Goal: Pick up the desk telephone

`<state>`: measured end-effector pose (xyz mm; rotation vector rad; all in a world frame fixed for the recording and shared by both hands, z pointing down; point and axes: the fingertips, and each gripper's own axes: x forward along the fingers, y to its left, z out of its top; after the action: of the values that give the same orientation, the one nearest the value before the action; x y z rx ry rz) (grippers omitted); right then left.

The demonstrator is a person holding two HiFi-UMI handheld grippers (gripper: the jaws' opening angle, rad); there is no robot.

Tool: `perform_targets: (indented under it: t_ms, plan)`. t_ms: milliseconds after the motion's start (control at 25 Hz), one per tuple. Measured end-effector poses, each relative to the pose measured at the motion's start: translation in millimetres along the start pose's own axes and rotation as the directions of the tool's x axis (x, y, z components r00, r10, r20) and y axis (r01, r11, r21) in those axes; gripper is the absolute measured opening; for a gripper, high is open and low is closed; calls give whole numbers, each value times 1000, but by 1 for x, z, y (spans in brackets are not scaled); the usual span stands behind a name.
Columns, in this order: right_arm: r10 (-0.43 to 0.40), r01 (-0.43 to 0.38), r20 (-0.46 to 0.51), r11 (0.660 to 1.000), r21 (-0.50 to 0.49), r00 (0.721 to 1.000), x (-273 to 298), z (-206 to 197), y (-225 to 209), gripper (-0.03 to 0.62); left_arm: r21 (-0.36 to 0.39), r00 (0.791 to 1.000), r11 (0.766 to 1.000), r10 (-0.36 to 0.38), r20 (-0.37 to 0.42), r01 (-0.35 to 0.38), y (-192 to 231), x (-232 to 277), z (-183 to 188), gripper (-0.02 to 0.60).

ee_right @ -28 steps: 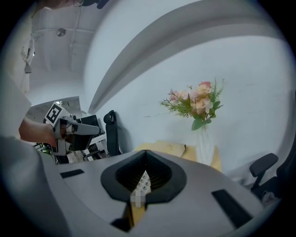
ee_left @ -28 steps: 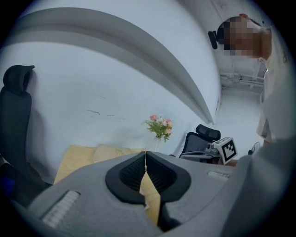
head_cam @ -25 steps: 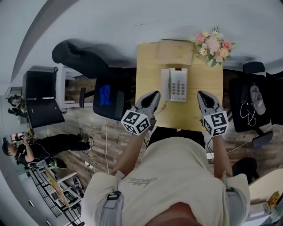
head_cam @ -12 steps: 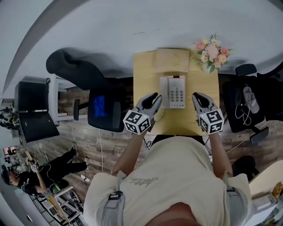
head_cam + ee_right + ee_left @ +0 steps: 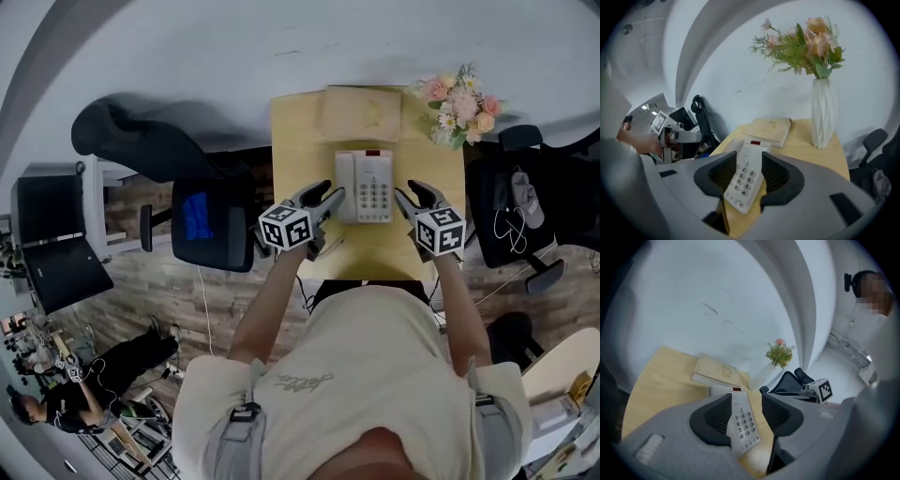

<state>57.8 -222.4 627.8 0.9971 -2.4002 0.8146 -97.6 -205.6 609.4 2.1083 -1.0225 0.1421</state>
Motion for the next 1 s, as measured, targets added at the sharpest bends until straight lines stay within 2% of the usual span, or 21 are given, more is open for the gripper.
perform_targets:
  t_ms: [160,280,360,440,560,680,800,1000]
  plan:
    - [-8,10,-52,1000,26,999,30,-12,-21,150,-132,999,991,-27,-22,24,37,19,-5,221]
    - [30,-19,-73,988,156,997,49,-19,-31,150,-234,996,971,-69,-49,56,57,31,-12,257]
    - [63,-38,-80,959,279,995,62,-25,-39,151,-275,991,958,-105,-85,78,64,39,-19,282]
    - [99,-56,-93,922,384,991,73,-32,-45,161,-296,985,951,-127,-120,87,71,46,-25,287]
    - [153,-79,-124,883,462,980,85,-38,-49,190,-329,969,937,-179,-168,116,77,54,-35,291]
    - [197,-97,-159,869,486,967,94,-44,-50,207,-338,948,929,-231,-219,148,81,62,-47,295]
    - [219,-102,-188,866,490,958,101,-50,-53,207,-356,938,920,-258,-231,166,80,71,-47,296]
    - [310,-168,-185,826,538,932,111,-53,-49,225,-419,916,883,-330,-229,213,81,80,-47,322]
